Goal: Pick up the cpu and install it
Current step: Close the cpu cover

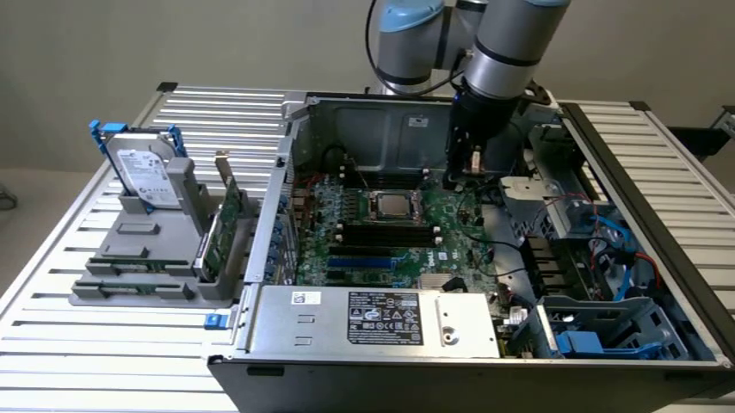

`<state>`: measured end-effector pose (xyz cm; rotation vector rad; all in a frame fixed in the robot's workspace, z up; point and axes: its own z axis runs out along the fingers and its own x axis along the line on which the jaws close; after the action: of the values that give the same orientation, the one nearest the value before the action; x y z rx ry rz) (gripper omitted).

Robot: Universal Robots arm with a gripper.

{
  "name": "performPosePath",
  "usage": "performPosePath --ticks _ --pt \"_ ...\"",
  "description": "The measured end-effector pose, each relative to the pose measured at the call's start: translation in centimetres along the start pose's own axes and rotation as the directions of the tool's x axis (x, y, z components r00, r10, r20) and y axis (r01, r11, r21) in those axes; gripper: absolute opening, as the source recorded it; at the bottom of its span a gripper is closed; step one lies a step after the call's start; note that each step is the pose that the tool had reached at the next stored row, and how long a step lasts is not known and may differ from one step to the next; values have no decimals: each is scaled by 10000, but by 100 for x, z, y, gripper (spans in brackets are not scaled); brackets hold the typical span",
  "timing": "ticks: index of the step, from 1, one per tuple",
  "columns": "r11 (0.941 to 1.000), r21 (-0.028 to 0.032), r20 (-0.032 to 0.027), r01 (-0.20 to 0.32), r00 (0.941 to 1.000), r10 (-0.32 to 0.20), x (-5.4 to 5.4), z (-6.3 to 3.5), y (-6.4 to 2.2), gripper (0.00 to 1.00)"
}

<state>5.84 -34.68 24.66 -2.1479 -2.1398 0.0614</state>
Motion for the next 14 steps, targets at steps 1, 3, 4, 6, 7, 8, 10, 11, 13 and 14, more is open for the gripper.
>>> performPosePath --ticks 1,3,4,6,7,8,10,11,13,14 --pt "9998 181 0 -8 10000 8 0 1 -5 11" --pt "9985 540 0 -25 10000 25 0 2 -17 11" --pt "9974 719 0 -34 10000 34 0 3 -24 11" --pt "9940 1093 3 -53 10000 53 0 5 -39 11" --pt "9919 1270 4 -61 10000 61 0 6 -47 11" --pt "9894 1450 7 -71 10000 70 0 6 -55 11" --pt "9846 1749 8 -84 10000 84 0 9 -71 11" --pt "9825 1862 8 -90 10000 90 0 11 -82 11" --pt "9791 2029 13 -99 10000 98 -1 18 -124 11" --pt "9781 2077 14 -102 9999 101 -1 25 -151 11"
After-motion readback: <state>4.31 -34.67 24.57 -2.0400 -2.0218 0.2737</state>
